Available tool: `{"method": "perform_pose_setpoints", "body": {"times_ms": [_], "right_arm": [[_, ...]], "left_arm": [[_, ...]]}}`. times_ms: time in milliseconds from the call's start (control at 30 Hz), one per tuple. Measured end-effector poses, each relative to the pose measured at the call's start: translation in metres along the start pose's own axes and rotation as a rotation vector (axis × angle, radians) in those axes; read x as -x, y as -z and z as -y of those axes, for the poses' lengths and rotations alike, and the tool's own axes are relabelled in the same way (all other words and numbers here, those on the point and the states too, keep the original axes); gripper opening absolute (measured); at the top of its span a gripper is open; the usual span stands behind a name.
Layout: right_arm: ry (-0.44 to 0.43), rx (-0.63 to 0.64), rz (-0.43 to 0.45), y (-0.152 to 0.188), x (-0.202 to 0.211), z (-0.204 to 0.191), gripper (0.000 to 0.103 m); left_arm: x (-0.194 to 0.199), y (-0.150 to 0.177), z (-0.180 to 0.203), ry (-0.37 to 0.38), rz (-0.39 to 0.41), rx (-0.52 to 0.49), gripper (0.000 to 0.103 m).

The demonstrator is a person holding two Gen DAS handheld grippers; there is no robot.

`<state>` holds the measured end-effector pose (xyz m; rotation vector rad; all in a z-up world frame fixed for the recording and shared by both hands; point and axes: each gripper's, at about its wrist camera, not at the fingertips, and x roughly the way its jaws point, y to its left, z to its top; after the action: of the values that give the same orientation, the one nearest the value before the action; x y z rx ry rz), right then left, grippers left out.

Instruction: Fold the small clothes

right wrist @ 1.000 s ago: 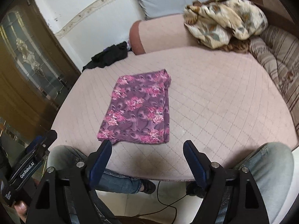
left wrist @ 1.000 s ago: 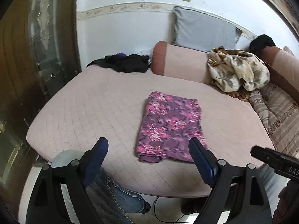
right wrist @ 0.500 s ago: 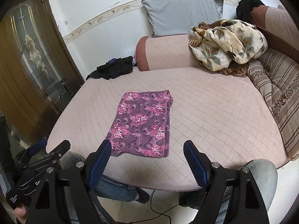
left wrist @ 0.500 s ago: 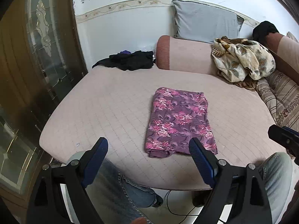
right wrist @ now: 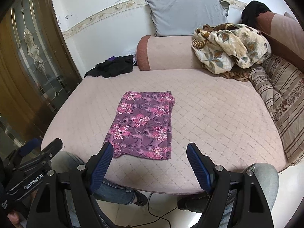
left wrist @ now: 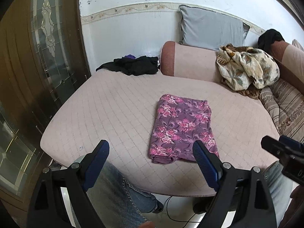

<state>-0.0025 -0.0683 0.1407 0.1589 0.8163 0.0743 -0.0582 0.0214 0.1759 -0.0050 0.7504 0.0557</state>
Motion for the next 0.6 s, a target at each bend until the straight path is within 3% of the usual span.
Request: {"method": "perform_pose_setpoints", "body": {"times_ms": [600], "right_arm": [[0.035, 0.030, 0.025, 0.002, 0.010, -0.018, 0.085]], "left_arm": [[0.012, -0.002, 0.002, 0.011, 0.027, -0.012, 0.091]]}}
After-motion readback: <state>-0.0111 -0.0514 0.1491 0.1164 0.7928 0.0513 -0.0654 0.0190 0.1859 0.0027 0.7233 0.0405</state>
